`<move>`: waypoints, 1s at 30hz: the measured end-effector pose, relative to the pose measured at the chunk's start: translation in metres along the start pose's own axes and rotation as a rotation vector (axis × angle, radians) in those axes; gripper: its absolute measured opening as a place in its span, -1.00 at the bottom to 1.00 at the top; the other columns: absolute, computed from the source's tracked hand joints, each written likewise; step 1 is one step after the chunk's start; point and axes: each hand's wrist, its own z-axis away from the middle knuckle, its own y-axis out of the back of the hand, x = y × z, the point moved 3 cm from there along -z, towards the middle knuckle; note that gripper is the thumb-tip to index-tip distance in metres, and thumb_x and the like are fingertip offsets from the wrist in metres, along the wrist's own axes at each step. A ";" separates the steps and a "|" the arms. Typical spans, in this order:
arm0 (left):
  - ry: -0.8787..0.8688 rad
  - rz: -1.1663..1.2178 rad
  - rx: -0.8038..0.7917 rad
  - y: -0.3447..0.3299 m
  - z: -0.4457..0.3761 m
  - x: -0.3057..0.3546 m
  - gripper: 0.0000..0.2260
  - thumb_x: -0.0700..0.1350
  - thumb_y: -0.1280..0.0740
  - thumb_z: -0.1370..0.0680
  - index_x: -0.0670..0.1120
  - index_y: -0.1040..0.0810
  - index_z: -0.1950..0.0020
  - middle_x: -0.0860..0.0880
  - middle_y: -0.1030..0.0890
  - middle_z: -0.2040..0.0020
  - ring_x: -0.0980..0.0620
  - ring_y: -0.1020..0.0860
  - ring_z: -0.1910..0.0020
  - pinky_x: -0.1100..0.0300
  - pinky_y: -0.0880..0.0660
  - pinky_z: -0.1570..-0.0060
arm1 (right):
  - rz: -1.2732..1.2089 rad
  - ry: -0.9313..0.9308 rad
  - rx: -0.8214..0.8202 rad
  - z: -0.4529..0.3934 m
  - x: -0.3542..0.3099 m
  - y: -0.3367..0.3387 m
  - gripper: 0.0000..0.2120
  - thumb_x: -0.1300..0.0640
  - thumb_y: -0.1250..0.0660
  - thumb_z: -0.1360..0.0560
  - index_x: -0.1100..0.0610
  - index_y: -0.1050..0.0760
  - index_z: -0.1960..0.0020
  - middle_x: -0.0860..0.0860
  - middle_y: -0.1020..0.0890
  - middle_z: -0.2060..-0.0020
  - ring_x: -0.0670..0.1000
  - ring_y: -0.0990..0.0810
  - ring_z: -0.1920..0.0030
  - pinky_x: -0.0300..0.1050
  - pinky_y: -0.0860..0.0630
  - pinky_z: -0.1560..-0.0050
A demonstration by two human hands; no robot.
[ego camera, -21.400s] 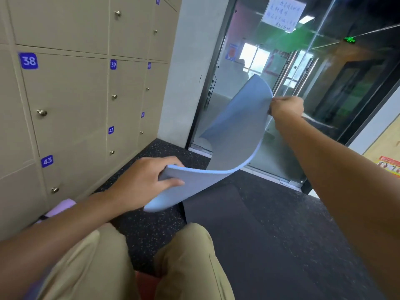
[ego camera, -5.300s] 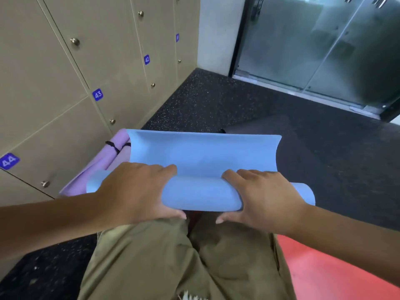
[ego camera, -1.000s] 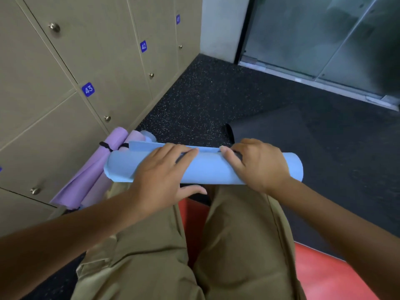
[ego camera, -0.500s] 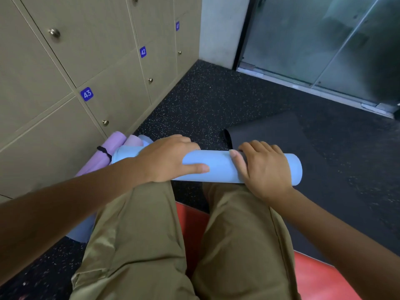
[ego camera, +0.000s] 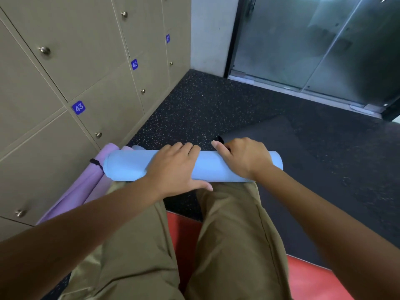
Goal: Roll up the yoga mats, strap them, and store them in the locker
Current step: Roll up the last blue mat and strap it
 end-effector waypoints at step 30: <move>-0.055 0.098 -0.320 -0.011 -0.070 -0.004 -0.15 0.66 -0.28 -0.19 0.05 -0.43 -0.20 0.11 -0.54 -0.04 -0.02 -0.56 -0.01 0.02 -0.46 0.09 | -0.275 0.081 -0.411 -0.010 0.081 0.005 -0.49 -0.32 -0.58 -0.29 -0.25 -0.51 -0.16 -0.25 -0.62 -0.01 -0.11 -0.57 -0.08 -0.03 -0.54 -0.15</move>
